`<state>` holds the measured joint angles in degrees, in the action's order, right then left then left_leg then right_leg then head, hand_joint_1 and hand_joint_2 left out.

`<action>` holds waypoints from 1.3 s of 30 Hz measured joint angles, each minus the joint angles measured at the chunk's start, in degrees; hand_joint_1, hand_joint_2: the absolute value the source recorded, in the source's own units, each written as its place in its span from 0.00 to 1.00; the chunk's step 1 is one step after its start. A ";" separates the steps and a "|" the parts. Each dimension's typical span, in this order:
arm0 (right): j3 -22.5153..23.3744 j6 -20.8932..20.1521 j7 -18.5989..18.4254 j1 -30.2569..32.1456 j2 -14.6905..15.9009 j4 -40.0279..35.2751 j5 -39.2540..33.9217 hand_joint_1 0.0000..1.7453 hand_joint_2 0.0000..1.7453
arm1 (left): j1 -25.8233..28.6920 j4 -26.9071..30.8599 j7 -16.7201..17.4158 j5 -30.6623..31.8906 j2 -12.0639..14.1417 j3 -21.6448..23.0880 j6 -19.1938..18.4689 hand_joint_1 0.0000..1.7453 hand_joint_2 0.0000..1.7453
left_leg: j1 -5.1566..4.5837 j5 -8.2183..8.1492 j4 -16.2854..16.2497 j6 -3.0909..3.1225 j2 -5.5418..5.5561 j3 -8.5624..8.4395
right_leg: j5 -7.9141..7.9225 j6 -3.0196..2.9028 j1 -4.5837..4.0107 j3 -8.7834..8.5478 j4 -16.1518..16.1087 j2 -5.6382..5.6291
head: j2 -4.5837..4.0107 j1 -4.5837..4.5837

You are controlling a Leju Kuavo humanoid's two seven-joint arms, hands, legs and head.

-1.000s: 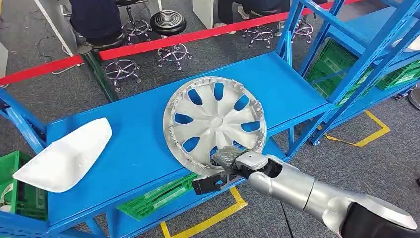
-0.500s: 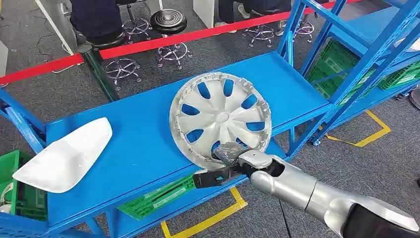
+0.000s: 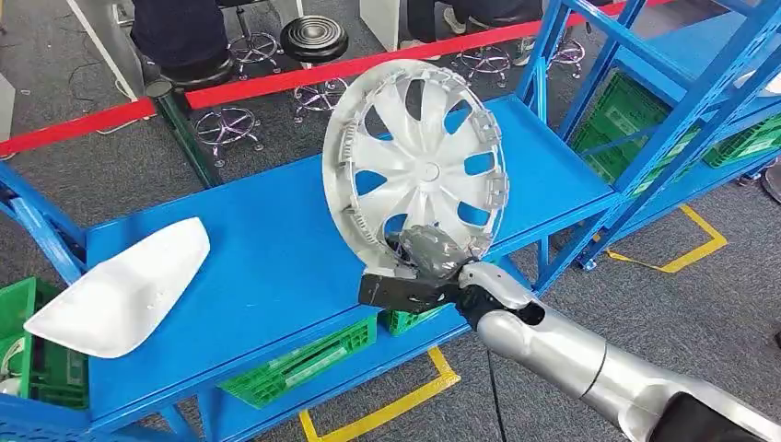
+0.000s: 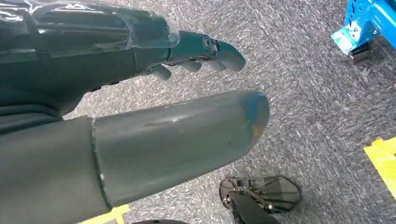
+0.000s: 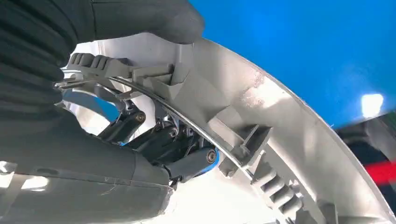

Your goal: Take the parts from the cabinet and place them on the table.

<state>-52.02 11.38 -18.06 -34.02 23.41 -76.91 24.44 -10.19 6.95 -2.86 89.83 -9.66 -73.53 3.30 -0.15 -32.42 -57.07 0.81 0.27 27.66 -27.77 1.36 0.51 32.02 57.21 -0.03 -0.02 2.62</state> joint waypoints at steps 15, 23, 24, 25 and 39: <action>15.83 15.57 7.37 15.57 1.77 -25.32 -1.77 1.00 1.00 | 0.64 0.00 -11.41 -1.84 -0.02 0.00 3.31 0.00 1.00 | 0.01 0.00 0.00 0.00 0.55 0.13 | -0.03 0.03 -0.02 0.00 -0.12 0.36 | 0.00 0.07; 18.01 20.75 9.84 22.68 1.36 -38.81 6.36 1.00 1.00 | 1.06 0.00 -12.33 -1.40 0.09 -0.05 8.30 0.00 1.00 | 0.02 0.00 0.08 0.00 0.43 0.12 | -0.09 0.01 -0.02 0.00 -0.12 0.32 | 0.00 0.07; 18.19 20.90 10.01 23.24 1.27 -40.03 6.56 1.00 1.00 | 1.07 0.00 -12.28 -1.51 0.11 -0.07 8.15 0.00 1.00 | 0.02 0.00 0.08 0.00 0.36 0.13 | -0.09 0.01 -0.02 0.00 -0.12 0.31 | 0.00 0.07; 18.23 21.01 10.06 23.65 1.18 -41.11 6.62 1.00 1.00 | 1.07 0.00 -12.28 -1.55 0.11 -0.07 8.07 0.00 1.00 | 0.01 0.00 0.08 0.00 0.29 0.13 | -0.09 0.01 -0.02 0.00 -0.13 0.29 | 0.00 0.09; 17.82 28.14 21.84 31.26 -2.73 -47.26 3.60 1.00 1.00 | 0.94 0.00 -16.09 -2.78 3.37 -0.88 -0.11 0.00 1.00 | 0.03 -0.01 0.32 0.00 -0.18 0.07 | -0.10 -0.03 -0.02 0.00 -0.13 0.12 | 0.00 0.09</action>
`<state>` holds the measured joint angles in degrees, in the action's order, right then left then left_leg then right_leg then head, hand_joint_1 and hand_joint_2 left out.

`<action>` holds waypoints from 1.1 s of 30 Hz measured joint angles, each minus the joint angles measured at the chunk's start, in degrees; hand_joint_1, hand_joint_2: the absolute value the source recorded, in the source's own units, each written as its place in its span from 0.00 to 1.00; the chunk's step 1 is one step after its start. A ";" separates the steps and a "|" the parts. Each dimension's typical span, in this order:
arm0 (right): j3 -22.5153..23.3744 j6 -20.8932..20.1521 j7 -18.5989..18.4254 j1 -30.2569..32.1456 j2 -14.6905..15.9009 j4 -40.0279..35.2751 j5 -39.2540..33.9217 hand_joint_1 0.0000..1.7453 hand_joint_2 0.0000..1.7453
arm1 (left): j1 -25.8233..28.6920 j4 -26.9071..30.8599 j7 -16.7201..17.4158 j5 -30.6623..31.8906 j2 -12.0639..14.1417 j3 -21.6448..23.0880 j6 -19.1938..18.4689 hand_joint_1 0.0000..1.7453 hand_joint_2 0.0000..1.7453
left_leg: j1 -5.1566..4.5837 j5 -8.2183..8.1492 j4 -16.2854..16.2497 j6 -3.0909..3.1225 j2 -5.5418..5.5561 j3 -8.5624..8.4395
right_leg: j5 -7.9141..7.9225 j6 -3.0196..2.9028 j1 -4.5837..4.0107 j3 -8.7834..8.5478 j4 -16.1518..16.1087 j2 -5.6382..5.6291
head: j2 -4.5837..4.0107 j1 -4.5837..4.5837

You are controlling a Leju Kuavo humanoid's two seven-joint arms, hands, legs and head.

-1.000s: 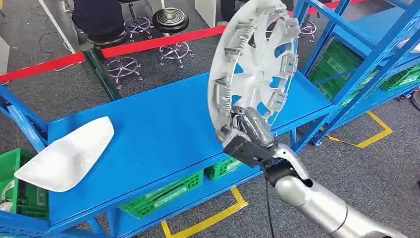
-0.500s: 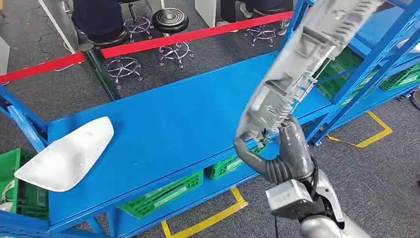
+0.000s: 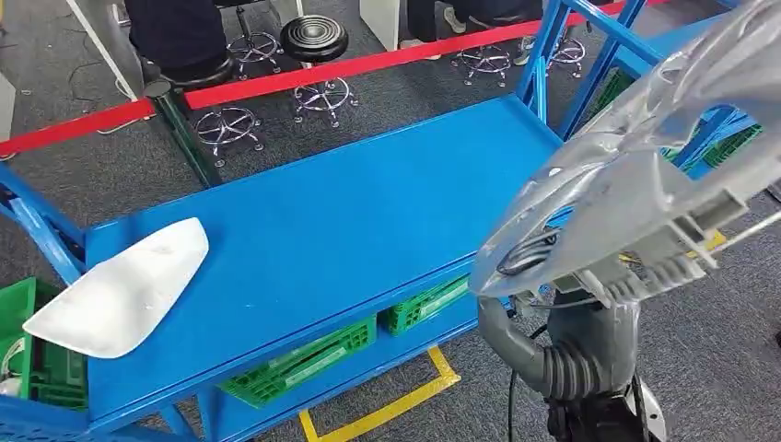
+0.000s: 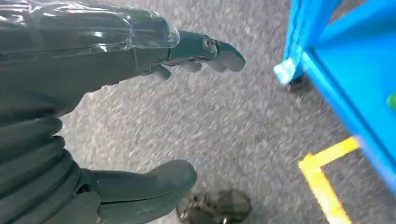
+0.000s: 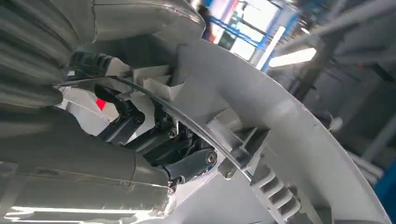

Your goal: Take the parts from the cabinet and place them on the table.

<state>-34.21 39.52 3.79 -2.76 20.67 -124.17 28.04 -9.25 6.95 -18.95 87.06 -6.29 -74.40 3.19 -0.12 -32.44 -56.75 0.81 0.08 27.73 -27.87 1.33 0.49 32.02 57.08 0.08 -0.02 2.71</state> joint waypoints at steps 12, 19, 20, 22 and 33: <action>0.46 0.74 7.08 6.57 -7.76 -0.15 5.51 1.00 1.00 | -0.28 0.00 -5.70 0.37 3.30 -1.36 0.07 0.00 1.00 | 0.00 -0.02 0.15 -0.04 -0.02 -0.08 | -0.04 -0.06 0.00 0.01 0.00 -0.10 | 0.00 -0.02; 1.09 0.74 8.34 8.85 -10.99 -0.15 5.77 1.00 1.00 | -0.38 0.00 -2.44 0.78 3.76 -1.62 -0.02 0.00 1.00 | 0.00 -0.02 0.15 -0.06 0.07 -0.08 | -0.04 -0.06 0.00 0.01 -0.01 -0.10 | 0.00 -0.04; 1.48 0.74 8.80 9.27 -11.56 -0.15 5.86 1.00 1.00 | -0.38 0.00 -1.44 1.18 3.78 -1.81 -0.11 0.00 1.00 | 0.00 -0.02 0.15 -0.06 0.08 -0.08 | -0.05 -0.07 0.00 0.01 -0.01 -0.10 | 0.00 0.00; 2.21 0.72 9.70 10.31 -12.74 -0.15 6.04 1.00 1.00 | -0.36 0.00 0.59 2.10 3.87 -2.25 -0.61 0.00 1.00 | 0.00 -0.03 0.15 -0.06 0.12 -0.07 | -0.08 -0.11 0.00 0.01 -0.01 -0.10 | 0.00 0.00; 4.13 0.70 9.70 11.92 -15.39 -0.46 4.46 1.00 1.00 | -0.34 -0.09 2.19 2.56 3.63 -2.84 -1.27 0.00 1.00 | -0.17 -0.04 0.06 -0.04 0.13 -0.06 | 0.00 -0.01 0.13 0.00 -0.08 -0.09 | 0.00 -0.04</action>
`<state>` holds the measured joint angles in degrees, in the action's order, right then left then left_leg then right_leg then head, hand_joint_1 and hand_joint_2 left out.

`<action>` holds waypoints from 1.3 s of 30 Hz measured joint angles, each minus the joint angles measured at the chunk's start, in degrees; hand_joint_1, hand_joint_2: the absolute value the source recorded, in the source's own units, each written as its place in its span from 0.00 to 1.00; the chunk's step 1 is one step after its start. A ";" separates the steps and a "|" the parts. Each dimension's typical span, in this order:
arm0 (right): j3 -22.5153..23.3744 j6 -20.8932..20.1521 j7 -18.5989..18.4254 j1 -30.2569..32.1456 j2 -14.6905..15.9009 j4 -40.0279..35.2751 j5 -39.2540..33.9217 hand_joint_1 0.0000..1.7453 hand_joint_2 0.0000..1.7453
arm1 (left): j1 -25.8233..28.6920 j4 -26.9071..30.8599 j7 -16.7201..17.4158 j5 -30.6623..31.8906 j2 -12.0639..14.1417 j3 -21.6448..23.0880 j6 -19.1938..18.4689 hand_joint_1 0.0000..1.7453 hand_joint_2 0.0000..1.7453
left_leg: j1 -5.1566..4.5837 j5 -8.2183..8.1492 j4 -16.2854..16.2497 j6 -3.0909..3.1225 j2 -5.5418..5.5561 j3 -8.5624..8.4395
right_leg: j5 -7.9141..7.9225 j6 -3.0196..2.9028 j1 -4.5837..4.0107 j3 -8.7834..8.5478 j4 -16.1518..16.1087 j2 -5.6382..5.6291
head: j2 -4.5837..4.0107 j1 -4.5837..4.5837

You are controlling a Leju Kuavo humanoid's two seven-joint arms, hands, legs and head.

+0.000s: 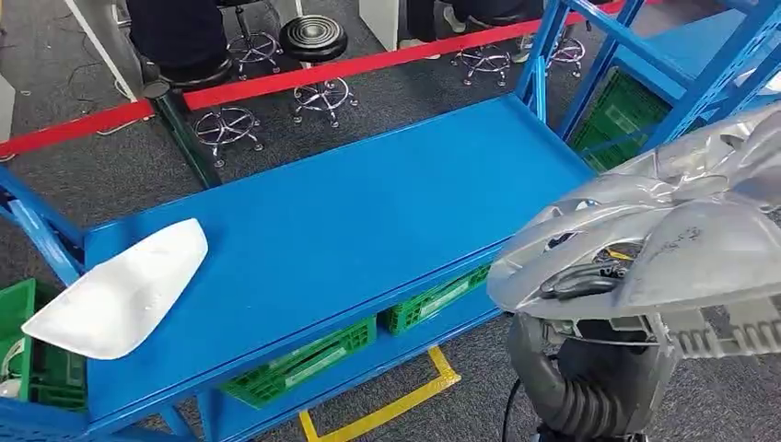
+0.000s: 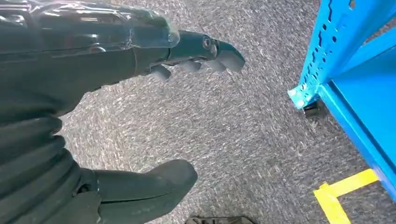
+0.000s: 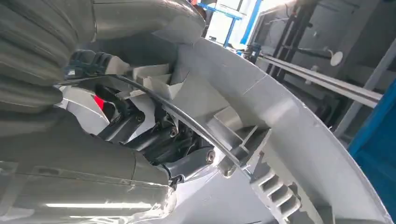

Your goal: Take the parts from the cabinet and place them on the table.

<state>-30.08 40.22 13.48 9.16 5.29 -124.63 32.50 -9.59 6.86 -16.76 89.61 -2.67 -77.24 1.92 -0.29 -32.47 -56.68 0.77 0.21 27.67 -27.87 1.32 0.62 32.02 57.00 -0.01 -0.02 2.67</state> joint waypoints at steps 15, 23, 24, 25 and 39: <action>0.48 -0.02 -5.97 -2.18 1.49 -0.98 0.99 1.00 1.00 | 0.19 -0.44 1.66 0.24 -3.72 -0.17 0.46 0.00 1.00 | 0.11 0.99 0.76 1.59 -0.31 -0.58 | -7.75 1.32 0.46 8.61 18.04 0.00 | 0.00 1.12; 2.12 -0.02 -7.98 -2.54 3.19 -2.60 -1.83 1.00 1.00 | 0.22 -0.46 0.43 0.17 -5.51 -0.46 1.64 0.00 1.00 | -0.11 0.53 0.29 -0.12 0.45 -0.05 | 1.26 -1.03 -0.23 1.92 1.20 -0.24 | 0.00 1.31; 2.32 -0.02 -8.06 -2.56 3.43 -2.80 -2.09 1.00 1.00 | 0.27 -0.50 0.13 0.24 -5.92 -0.46 1.66 0.00 1.00 | -0.16 0.58 0.30 -0.36 0.45 -0.01 | 1.22 -1.14 -0.16 1.89 0.88 -0.18 | 0.00 1.00; 2.40 -0.02 -8.04 -2.58 3.45 -3.02 -2.51 1.00 1.00 | 0.24 -0.50 -0.20 0.24 -6.08 -0.46 1.77 0.00 1.00 | -0.19 -0.38 -0.05 -0.75 0.28 0.27 | 1.44 -1.39 0.38 1.76 0.14 0.18 | 0.00 1.07; 4.74 -0.02 -4.35 -1.64 3.39 -3.19 -5.62 1.00 1.00 | 0.24 -0.70 2.18 0.24 -6.49 -0.44 2.71 0.00 1.00 | 0.31 -0.40 -0.32 -0.45 0.23 -0.80 | 5.03 0.54 0.51 4.57 0.52 0.52 | 0.00 -0.85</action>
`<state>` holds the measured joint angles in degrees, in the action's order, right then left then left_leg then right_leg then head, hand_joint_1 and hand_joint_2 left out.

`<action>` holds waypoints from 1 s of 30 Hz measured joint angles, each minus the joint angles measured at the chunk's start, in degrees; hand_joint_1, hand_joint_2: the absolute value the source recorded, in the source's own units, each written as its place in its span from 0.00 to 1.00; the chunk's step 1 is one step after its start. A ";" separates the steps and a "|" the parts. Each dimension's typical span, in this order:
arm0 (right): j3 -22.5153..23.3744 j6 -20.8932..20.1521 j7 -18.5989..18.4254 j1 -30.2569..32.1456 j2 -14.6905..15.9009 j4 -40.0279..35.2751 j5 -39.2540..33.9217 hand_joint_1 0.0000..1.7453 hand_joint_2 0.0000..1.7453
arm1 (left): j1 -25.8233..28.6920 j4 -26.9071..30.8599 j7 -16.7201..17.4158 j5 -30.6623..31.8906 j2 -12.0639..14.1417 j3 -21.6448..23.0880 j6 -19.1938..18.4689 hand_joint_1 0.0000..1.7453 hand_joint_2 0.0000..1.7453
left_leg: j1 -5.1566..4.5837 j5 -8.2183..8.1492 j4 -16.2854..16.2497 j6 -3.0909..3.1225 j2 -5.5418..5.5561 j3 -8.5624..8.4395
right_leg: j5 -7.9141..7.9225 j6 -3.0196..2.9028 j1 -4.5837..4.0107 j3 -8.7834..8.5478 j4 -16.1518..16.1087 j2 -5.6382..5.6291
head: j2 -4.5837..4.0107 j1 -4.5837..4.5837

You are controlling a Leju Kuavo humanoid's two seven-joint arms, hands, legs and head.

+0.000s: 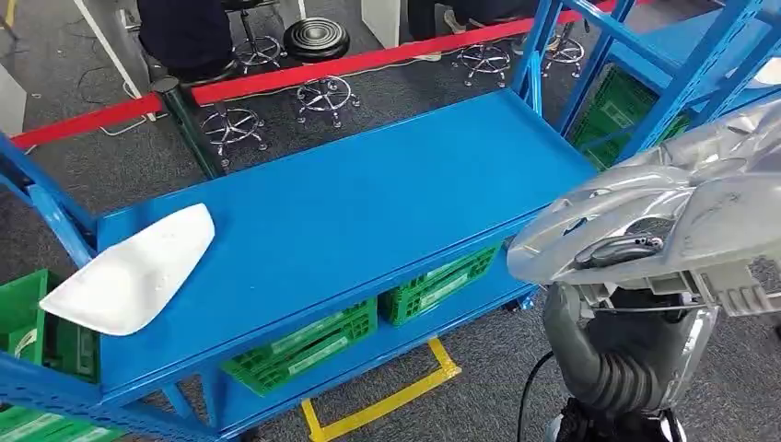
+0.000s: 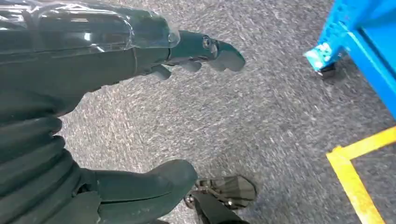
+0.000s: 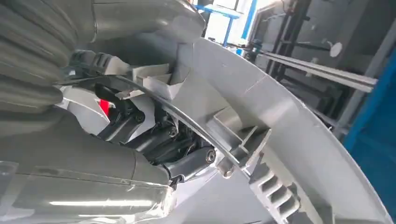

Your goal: Take the parts from the cabinet and place them on the table.

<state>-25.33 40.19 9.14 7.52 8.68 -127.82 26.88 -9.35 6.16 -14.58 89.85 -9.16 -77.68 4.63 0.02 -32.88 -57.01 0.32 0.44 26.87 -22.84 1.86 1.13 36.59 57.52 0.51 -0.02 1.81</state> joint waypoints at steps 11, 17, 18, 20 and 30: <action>0.72 0.00 0.46 0.48 -0.04 0.02 -0.22 1.00 1.00 | -0.06 0.00 -0.28 0.00 -0.13 -0.02 0.44 0.00 1.00 | -0.81 5.86 -0.19 1.54 -0.08 6.90 | -7.95 -1.08 -0.65 -7.77 3.58 -0.35 | 0.00 2.19; 1.31 0.00 -0.09 0.18 -0.07 0.00 0.11 1.00 1.00 | -0.01 0.00 -0.50 0.00 -0.50 0.00 0.52 0.00 1.00 | -0.51 6.45 -0.89 -0.35 -0.40 7.90 | -7.50 -2.47 -1.01 -10.64 -3.88 0.08 | 0.00 2.10; 1.42 0.00 -0.24 0.23 -0.07 0.02 0.09 1.00 1.00 | 0.00 0.00 -0.50 0.00 -0.50 0.00 0.52 0.00 1.00 | -0.44 3.73 -2.59 -0.76 -0.41 8.69 | -7.07 -2.80 -0.99 -10.02 -3.88 -0.01 | 0.00 1.68; 1.51 0.00 -0.26 0.20 -0.07 0.00 0.07 1.00 1.00 | -0.01 -0.02 -0.46 0.00 -0.55 0.00 0.50 0.00 1.00 | -0.02 -3.40 -10.95 -1.43 -0.39 10.97 | -6.08 -3.06 -1.03 -8.50 -3.58 0.07 | 0.00 0.57; 1.53 0.00 -0.15 0.24 -0.09 0.02 -0.42 1.00 1.00 | -0.32 -0.02 -0.07 0.04 -0.39 0.02 0.50 0.00 1.00 | 0.23 -1.20 0.75 -1.12 -0.03 -1.88 | -2.46 -1.12 -1.04 -1.49 0.33 0.32 | 0.00 -0.31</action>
<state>-23.80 40.19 8.98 7.76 8.59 -127.80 26.47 -9.67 6.14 -14.64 89.90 -9.55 -77.66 5.14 0.24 -34.08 -56.26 -0.80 0.40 24.99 -25.30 0.74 0.09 35.10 57.85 0.83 -0.02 1.51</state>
